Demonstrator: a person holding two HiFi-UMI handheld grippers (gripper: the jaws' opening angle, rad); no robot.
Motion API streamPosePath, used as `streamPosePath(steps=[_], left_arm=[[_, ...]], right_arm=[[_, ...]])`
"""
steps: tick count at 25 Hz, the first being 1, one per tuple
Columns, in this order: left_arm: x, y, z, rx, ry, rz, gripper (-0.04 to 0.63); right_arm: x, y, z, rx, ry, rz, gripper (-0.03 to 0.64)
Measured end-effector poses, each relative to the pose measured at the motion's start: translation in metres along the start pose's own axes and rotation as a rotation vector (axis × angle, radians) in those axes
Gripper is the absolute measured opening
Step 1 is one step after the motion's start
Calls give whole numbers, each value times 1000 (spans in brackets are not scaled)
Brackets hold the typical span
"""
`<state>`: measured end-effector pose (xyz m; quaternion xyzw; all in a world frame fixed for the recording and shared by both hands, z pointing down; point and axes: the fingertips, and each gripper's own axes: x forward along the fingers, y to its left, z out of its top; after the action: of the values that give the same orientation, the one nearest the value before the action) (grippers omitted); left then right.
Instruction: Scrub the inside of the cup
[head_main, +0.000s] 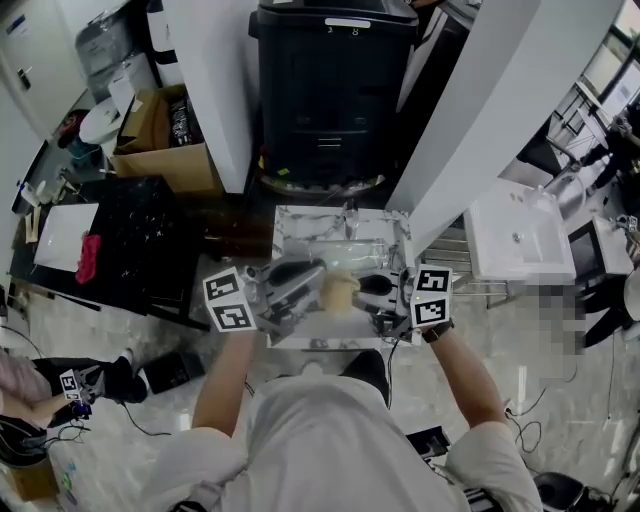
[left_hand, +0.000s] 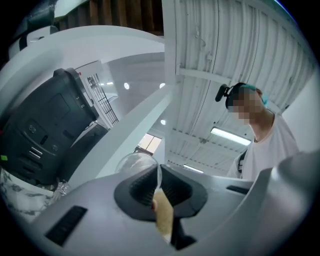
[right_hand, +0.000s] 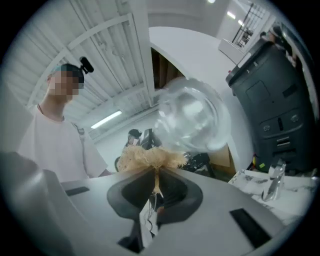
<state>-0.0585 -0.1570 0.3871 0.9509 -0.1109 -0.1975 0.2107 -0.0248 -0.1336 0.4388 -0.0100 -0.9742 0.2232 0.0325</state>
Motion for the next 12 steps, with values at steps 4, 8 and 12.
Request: streamPosePath(steps=[4, 8, 12], left_arm=[[-6, 16, -6, 66, 81, 66, 25], [-8, 23, -24, 122, 187, 105, 25], [-7, 8, -47, 141, 271, 53, 25]], right_arm=[[-1, 7, 13, -91, 81, -139, 32], [-6, 2, 37, -148, 172, -333, 32], [-8, -6, 52, -289, 291, -381, 32]])
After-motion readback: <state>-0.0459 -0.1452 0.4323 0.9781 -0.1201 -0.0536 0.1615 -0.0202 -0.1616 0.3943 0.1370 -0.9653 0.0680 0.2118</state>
